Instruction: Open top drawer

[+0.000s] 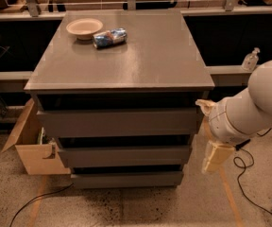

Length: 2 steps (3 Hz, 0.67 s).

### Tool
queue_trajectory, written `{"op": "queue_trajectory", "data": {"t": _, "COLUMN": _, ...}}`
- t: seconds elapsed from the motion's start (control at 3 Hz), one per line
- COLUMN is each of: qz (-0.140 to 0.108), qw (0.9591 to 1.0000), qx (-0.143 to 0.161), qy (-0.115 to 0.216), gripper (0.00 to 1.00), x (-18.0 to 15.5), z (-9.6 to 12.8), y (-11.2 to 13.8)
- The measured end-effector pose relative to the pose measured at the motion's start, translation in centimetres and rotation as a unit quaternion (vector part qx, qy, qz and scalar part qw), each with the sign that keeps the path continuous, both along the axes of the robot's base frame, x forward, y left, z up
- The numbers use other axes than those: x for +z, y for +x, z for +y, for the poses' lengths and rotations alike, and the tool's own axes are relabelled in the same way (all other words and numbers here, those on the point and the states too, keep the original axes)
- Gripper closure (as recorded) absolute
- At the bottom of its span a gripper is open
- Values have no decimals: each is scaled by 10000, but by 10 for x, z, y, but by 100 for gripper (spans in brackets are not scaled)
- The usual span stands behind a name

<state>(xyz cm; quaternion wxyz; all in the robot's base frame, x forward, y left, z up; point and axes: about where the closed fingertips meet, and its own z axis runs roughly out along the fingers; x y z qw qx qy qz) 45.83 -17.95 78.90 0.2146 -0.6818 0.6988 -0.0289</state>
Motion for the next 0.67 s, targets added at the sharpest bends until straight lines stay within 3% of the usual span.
{"op": "queue_trajectory", "data": {"t": 0.67, "qz": -202, "qw": 9992, "qx": 343, "qy": 103, "gripper": 0, "x": -27, "z": 2, "y": 30}}
